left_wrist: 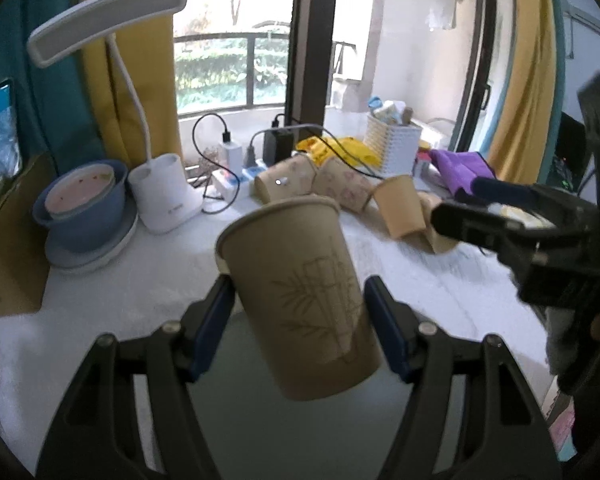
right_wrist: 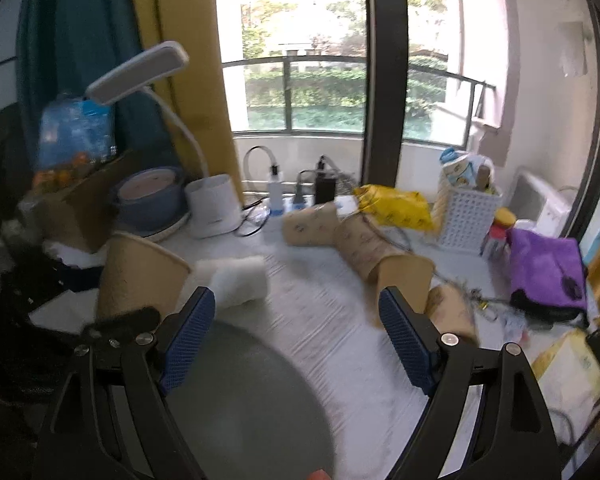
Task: Flip cup upright
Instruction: 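Hold the brown cup with the left gripper while the right gripper grasps its body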
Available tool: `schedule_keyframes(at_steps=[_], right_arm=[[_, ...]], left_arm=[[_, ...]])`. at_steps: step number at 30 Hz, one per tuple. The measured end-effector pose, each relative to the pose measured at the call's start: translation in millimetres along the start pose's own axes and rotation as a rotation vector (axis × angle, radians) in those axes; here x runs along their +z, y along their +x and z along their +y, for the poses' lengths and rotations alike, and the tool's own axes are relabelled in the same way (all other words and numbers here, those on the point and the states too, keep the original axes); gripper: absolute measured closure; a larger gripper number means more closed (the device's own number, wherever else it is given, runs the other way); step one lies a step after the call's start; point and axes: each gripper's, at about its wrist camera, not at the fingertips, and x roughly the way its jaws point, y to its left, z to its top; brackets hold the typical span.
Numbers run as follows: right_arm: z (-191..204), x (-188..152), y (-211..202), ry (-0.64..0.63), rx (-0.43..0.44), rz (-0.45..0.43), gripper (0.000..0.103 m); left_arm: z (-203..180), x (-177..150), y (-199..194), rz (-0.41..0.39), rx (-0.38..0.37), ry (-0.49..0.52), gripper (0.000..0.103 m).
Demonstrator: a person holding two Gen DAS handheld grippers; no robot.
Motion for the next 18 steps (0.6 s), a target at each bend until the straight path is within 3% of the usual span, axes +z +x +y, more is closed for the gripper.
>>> schedule_keyframes(at_steps=[9, 18], right_arm=[[23.4, -23.1, -19.9, 0.096, 0.197, 0.074, 0.017], [53.7, -41.9, -30.3, 0.097, 0.321, 0.123, 0.017]], left_arm=[[-19.0, -56.4, -18.4, -0.072, -0.006, 0.006, 0.035], [-30.2, -75.9, -44.5, -0.178, -0.002, 0.025, 0.035]])
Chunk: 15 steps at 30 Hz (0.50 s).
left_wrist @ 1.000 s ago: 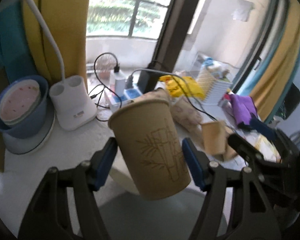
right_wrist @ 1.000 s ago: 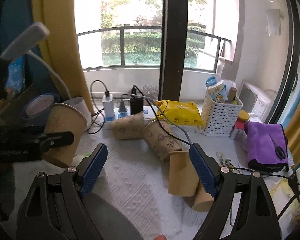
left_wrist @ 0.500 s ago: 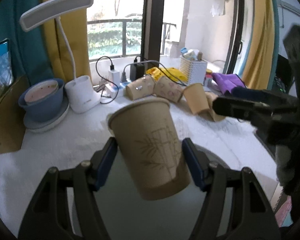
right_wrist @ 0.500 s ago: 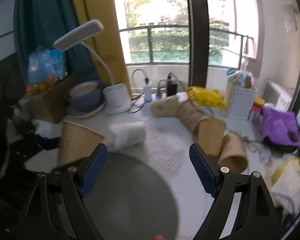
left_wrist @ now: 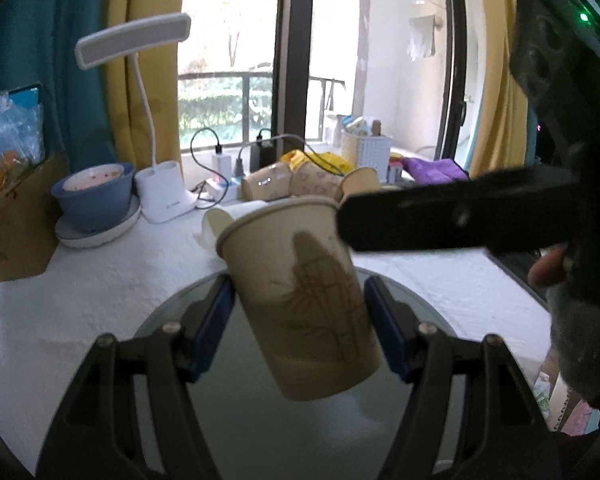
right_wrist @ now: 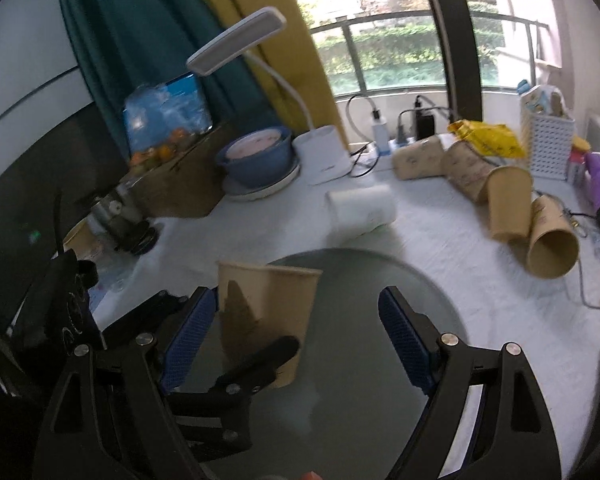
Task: Flip cup upright
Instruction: 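Hold the brown cup with the left gripper while the right gripper grasps its body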
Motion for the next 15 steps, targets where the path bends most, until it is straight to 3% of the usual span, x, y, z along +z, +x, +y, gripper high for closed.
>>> schedule_keyframes(at_steps=[15], right_arm=[[5.4, -10.0, 6.6, 0.054, 0.099, 0.074, 0.017]], left_arm=[[-23.3, -14.9, -33.7, -0.143, -0.061, 0.12, 0.035]])
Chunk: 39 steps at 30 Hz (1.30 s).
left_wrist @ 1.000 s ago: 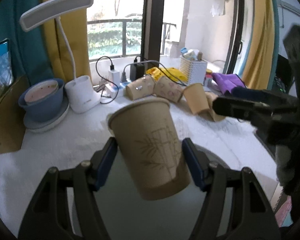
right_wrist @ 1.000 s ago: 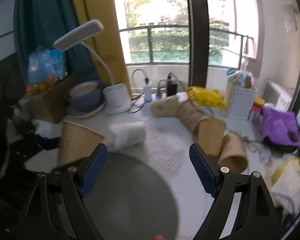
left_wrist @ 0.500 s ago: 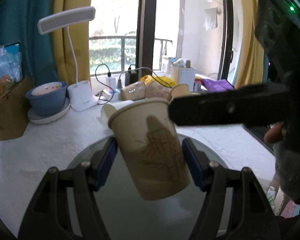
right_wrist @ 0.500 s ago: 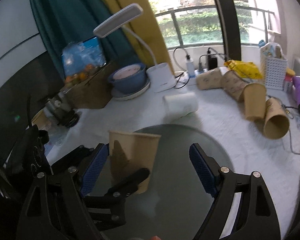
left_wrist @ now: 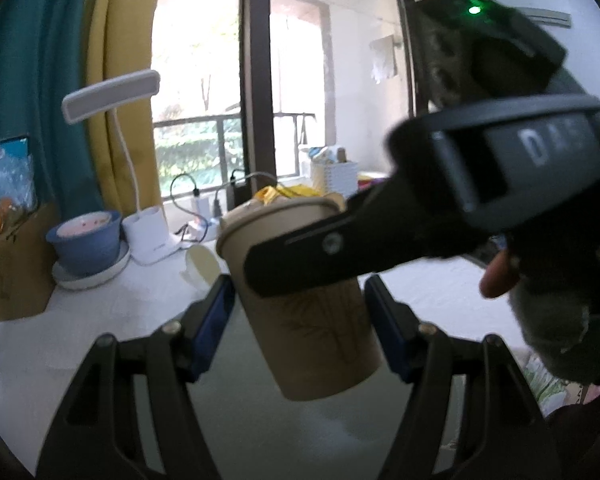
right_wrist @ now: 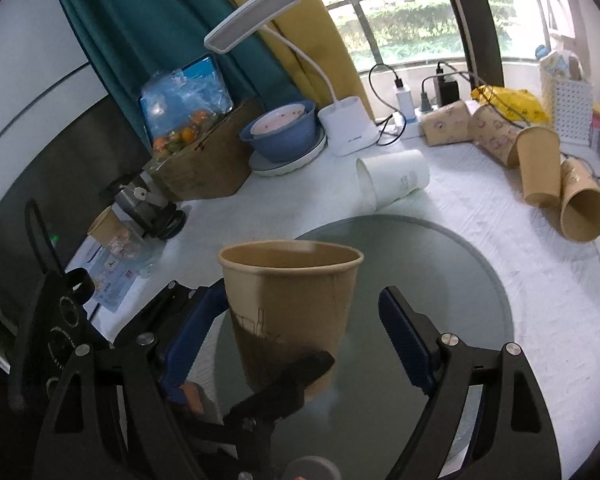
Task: Flip cup upright
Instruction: 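Hold the brown cup with the left gripper while the right gripper grasps its body, then open the left gripper and pull it away while the right gripper holds the cup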
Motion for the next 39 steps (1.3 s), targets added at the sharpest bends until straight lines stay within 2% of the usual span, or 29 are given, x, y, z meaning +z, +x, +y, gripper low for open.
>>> schedule_keyframes(at_steps=[4, 10, 14, 22, 24, 26, 31, 39], right_arm=[[-1.2, 0.6, -0.1, 0.007, 0.011, 0.003, 0.017], [0.0, 0.5, 0.5, 0.009, 0.057, 0.02, 0.025], [0.2, -0.4, 0.7, 0.008, 0.055, 0.023, 0.033], [0.7, -2.1, 0.8, 0.002, 0.066, 0.023, 0.037], [1.0, -2.5, 0.6, -0.001, 0.063, 0.022, 0.038], [0.7, -2.5, -0.3, -0.001, 0.063, 0.016, 0.039], [-0.2, -0.1, -2.2, -0.003, 0.043, -0.004, 0.039], [1.5, 4.7, -6.5, -0.033, -0.04, -0.06, 0.04]], left_arm=[[-1.6, -2.4, -2.3, -0.017, -0.027, 0.003, 0.035], [-5.6, -4.0, -7.6, -0.045, -0.051, 0.019, 0.035], [-6.6, -4.4, -9.6, -0.051, -0.049, 0.02, 0.035], [-3.2, -4.2, -9.0, -0.044, -0.039, 0.012, 0.032], [-2.8, -3.9, -7.6, -0.036, -0.041, 0.007, 0.029], [-2.6, -4.6, -5.1, -0.02, -0.055, 0.001, 0.02], [-3.1, -6.9, -3.4, 0.017, -0.074, -0.007, 0.019], [11.5, -13.3, -7.2, 0.077, -0.05, -0.064, 0.019]])
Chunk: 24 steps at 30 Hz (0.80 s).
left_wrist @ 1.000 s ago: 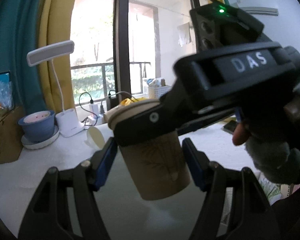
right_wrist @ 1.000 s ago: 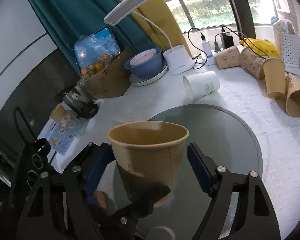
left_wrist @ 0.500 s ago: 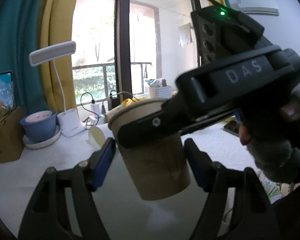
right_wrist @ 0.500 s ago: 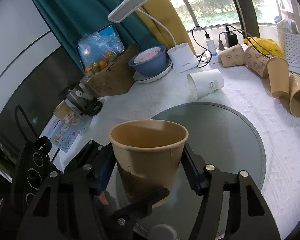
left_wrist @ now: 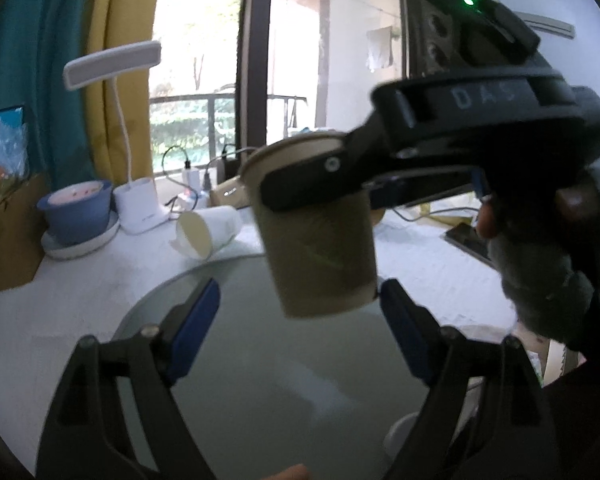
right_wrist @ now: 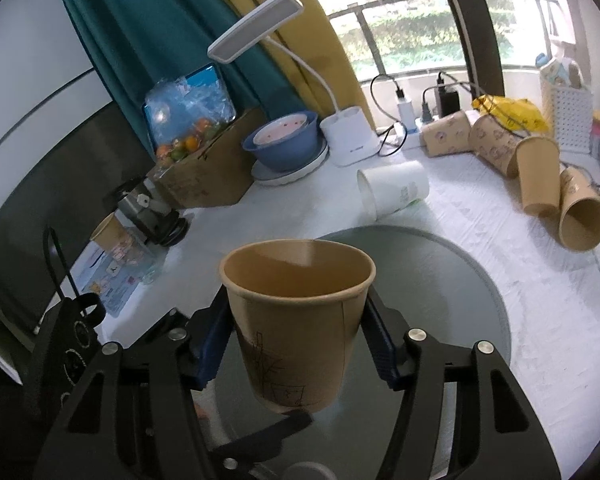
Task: Flip cup upright
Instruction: 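Open the left gripper and pull it away while the right gripper holds the cup, then lower the brown cup rim-up onto the grey turntable with the right gripper and open it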
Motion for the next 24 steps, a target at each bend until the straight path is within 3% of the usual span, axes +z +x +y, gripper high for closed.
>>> schedule_keyframes(at_steps=[12, 19, 24], right_arm=[[7.5, -5.1, 10.4, -0.115, -0.161, -0.071, 0.039], [6.1, -19.8, 29.9, -0.136, -0.164, -0.086, 0.039], [7.2, -30.3, 48.1, -0.171, -0.221, -0.08, 0.039]], left_arm=[[41.8, -13.1, -21.4, 0.051, 0.11, -0.127, 0.019], [73.9, -14.9, -30.6, 0.063, 0.178, -0.217, 0.019], [91.3, -13.0, -33.5, 0.059, 0.211, -0.261, 0.02]])
